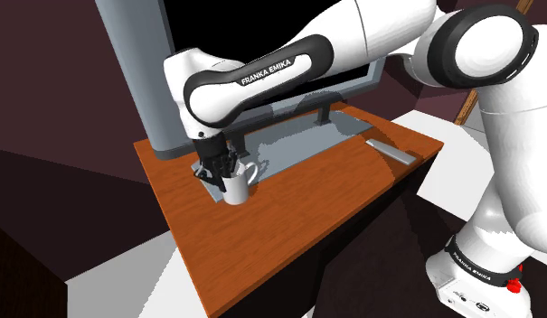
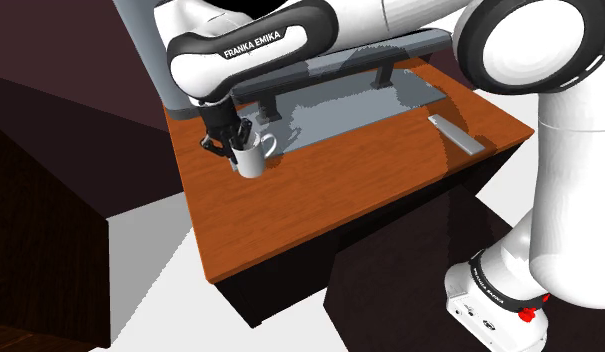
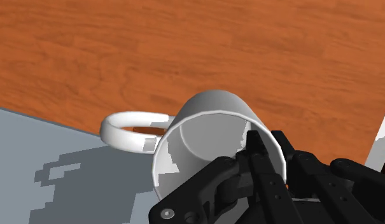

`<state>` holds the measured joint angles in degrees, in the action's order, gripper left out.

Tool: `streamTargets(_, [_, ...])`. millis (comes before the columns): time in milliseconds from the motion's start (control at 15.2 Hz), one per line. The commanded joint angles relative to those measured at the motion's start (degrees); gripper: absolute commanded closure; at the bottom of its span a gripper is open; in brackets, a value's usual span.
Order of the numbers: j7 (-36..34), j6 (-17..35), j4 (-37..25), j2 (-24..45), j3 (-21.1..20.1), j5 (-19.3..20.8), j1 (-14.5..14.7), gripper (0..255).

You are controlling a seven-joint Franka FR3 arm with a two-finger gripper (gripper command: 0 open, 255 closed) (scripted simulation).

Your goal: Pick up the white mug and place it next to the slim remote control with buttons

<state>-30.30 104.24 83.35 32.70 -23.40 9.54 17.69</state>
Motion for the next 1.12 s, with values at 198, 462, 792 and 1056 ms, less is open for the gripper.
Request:
streamTargets(198, [0.2, -3.2, -2.3, -1.0, -0.3, -0.4, 0.0, 255])
streamTargets(462, [0.3, -6.0, -4.4, -1.7, -0.4, -0.7, 0.1, 255])
streamTargets(792, [0.4, -9.5, -7.6, -2.1, -0.6, -0.9, 0.4, 255])
streamTargets(1056, [0.5, -12.6, -10.5, -2.3, -0.7, -1.0, 0.7, 255])
